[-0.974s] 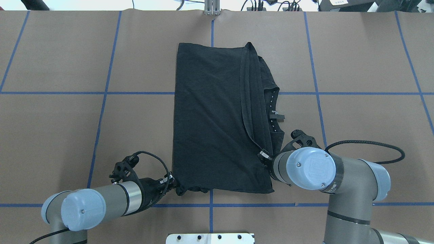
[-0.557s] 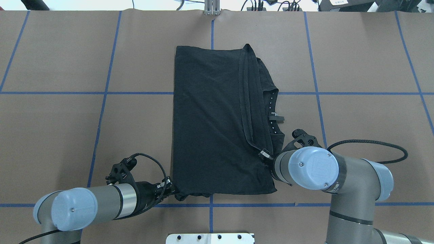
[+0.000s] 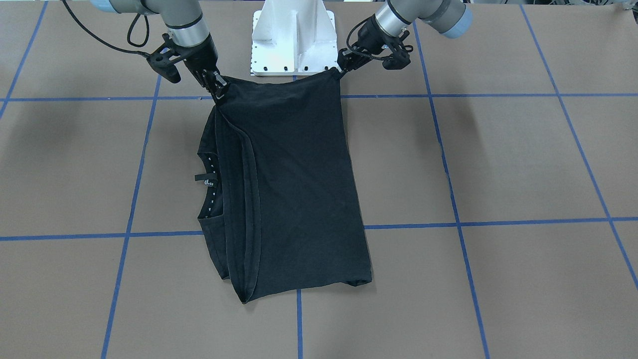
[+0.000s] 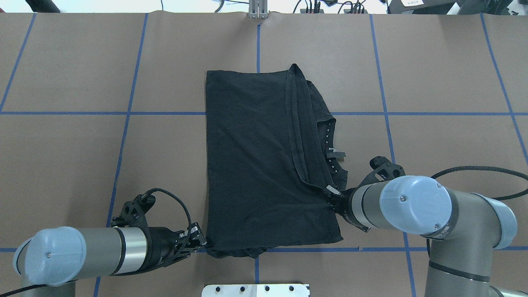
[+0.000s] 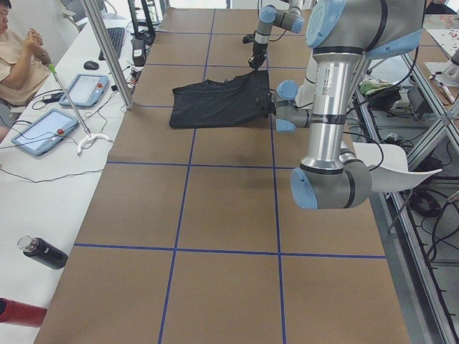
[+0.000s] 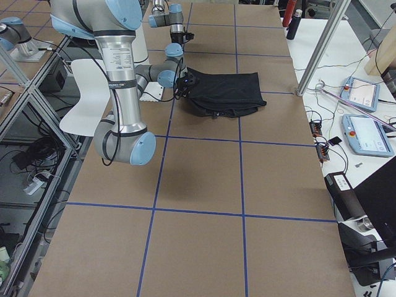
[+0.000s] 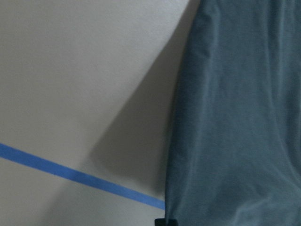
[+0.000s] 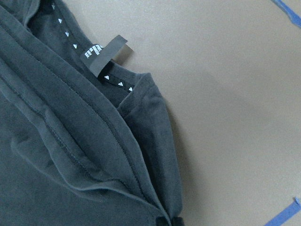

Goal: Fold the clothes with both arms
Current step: 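Lift the shirt's near end with both grippers and fold it away from the robot, then lay the folded end down and open both grippers, raising them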

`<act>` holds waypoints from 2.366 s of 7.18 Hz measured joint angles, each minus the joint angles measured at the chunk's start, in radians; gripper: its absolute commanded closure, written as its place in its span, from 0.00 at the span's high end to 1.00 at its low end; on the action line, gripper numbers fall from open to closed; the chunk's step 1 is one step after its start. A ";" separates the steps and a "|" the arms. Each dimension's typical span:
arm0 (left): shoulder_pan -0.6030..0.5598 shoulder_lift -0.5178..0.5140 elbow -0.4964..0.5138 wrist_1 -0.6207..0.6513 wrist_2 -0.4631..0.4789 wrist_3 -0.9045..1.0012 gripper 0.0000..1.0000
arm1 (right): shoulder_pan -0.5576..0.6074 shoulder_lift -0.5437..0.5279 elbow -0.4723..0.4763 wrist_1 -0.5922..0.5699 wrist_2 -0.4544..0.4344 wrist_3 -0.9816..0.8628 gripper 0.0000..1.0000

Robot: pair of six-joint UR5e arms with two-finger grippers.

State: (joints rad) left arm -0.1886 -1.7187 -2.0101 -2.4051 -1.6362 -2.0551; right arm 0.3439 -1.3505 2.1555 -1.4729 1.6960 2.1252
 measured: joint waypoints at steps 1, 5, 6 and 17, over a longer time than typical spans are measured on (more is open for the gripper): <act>-0.041 -0.022 -0.002 0.004 -0.002 0.014 0.00 | 0.071 0.017 -0.004 0.004 0.063 -0.004 0.00; -0.385 -0.184 0.138 0.012 -0.134 0.065 0.00 | 0.390 0.276 -0.263 0.007 0.310 -0.038 0.00; -0.439 -0.219 0.198 0.011 -0.166 0.080 0.00 | 0.440 0.336 -0.348 0.011 0.351 -0.060 0.00; -0.656 -0.536 0.878 -0.223 -0.125 0.318 1.00 | 0.573 0.700 -1.196 0.491 0.340 -0.328 1.00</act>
State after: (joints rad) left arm -0.8444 -2.2543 -1.1323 -2.6282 -1.7611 -1.7374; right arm 0.9168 -0.6506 0.9592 -0.9824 2.0360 1.7971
